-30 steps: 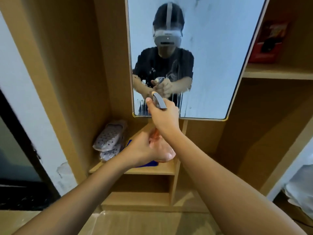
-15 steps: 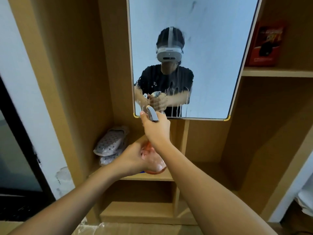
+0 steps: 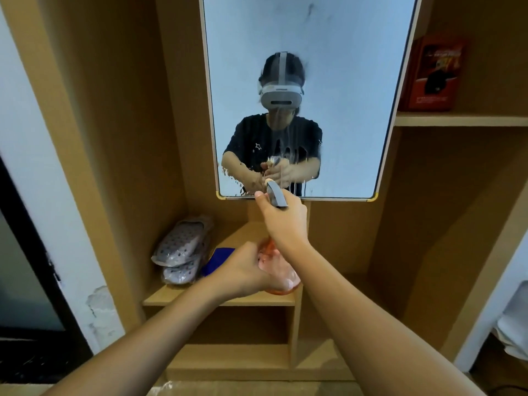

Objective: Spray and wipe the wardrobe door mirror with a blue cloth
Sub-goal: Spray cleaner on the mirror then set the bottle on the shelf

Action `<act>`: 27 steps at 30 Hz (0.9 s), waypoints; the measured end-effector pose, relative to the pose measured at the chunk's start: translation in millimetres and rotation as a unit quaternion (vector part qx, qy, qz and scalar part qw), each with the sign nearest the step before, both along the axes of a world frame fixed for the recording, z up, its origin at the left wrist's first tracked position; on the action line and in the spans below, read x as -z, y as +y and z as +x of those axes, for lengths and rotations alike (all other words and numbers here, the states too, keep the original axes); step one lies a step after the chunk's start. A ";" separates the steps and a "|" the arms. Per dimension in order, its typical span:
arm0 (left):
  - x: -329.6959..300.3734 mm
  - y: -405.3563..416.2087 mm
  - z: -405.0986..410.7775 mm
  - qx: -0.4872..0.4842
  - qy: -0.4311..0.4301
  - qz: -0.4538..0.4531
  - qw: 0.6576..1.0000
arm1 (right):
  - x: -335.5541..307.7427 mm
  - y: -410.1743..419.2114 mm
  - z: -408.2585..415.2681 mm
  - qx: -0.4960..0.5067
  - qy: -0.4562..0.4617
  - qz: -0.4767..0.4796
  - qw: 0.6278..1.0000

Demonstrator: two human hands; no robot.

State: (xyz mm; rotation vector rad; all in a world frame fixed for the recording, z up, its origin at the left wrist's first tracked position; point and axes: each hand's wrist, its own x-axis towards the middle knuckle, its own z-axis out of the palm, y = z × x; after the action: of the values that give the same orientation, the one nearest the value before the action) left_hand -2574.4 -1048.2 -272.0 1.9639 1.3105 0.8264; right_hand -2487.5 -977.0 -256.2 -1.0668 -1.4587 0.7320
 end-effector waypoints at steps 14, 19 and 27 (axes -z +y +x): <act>4.0 2.1 35.9 0.019 0.015 -0.016 1.000 | 0.2 -3.8 32.5 0.102 0.007 -0.013 0.995; 2.6 0.5 51.6 0.034 0.026 -0.002 0.999 | 3.2 -4.4 55.5 0.092 0.022 -0.010 0.995; 5.0 2.4 73.5 0.073 0.032 -0.006 0.997 | 6.2 -7.3 77.9 0.111 0.008 0.009 0.994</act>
State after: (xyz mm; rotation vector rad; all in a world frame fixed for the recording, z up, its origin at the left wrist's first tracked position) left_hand -2500.9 -1045.8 -276.9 2.0640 1.1873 0.6895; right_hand -2409.6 -984.4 -262.3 -1.1848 -1.3051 0.5652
